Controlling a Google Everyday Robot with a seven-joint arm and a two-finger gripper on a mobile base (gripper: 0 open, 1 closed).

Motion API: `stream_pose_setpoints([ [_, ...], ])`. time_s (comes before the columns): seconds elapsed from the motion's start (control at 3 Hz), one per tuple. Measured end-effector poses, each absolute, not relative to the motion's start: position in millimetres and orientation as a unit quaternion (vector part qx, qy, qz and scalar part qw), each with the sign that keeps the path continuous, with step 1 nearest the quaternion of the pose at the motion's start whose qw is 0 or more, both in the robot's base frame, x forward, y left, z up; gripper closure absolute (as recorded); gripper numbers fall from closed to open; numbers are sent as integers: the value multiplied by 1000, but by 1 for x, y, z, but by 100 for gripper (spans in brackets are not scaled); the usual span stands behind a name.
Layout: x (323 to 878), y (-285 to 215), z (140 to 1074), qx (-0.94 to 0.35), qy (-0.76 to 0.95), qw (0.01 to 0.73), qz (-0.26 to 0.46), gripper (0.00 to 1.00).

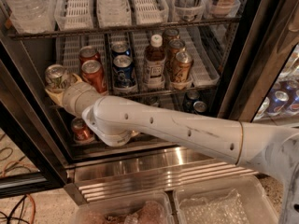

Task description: Pick 7up can from middle shelf of fridge

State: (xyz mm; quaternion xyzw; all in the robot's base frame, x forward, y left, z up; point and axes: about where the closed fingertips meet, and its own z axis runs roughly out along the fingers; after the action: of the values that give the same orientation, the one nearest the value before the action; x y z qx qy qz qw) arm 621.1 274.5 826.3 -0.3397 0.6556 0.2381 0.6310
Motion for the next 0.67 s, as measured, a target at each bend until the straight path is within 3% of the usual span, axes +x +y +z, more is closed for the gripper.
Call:
stream_pose_setpoints([
  [0.33,620,277,825,-343,659,624,244,100],
  [0.67,622,281,833,-358,657,618,241,100],
])
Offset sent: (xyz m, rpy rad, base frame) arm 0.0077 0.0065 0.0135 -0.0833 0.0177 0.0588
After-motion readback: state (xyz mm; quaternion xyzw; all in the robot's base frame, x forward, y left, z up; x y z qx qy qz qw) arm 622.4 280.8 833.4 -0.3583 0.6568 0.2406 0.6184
